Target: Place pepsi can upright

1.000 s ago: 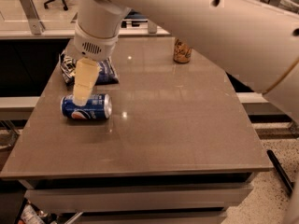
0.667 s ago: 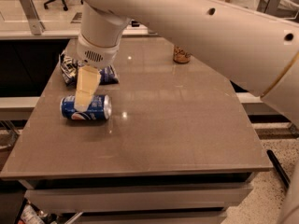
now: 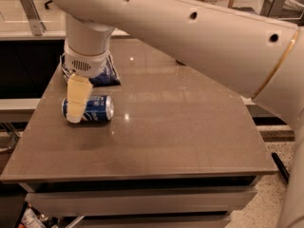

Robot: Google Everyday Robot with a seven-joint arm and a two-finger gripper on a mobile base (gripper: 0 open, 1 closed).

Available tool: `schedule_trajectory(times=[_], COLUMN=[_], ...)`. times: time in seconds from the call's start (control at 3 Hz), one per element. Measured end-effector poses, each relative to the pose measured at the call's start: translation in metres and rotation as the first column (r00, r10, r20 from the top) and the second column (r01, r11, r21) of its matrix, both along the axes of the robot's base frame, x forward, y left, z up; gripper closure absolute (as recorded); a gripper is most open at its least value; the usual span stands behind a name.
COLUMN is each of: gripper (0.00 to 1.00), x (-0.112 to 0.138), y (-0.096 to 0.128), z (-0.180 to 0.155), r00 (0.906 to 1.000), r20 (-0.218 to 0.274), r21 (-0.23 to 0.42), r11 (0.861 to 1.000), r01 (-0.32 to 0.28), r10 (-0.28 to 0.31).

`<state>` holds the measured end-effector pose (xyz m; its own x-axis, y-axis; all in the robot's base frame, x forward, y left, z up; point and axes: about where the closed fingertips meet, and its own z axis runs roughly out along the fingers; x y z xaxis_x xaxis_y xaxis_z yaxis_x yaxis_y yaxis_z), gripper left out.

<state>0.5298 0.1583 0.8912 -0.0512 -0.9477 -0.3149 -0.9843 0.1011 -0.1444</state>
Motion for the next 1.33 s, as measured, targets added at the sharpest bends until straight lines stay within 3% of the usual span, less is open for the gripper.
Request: schedule_trajectory(times=[1.0,1.33], gripper=[0.0,0.0], x=[-0.003,-0.002], y=[0.026,0.023], z=[-0.025,-0.037], r00=[0.9982,0.9975], r20=[-0.042,-0.063], r21=[-0.125,-0.145], r11=[0.991,0.988], r01=[-0.049,-0.043], r10=[0.044,0.034])
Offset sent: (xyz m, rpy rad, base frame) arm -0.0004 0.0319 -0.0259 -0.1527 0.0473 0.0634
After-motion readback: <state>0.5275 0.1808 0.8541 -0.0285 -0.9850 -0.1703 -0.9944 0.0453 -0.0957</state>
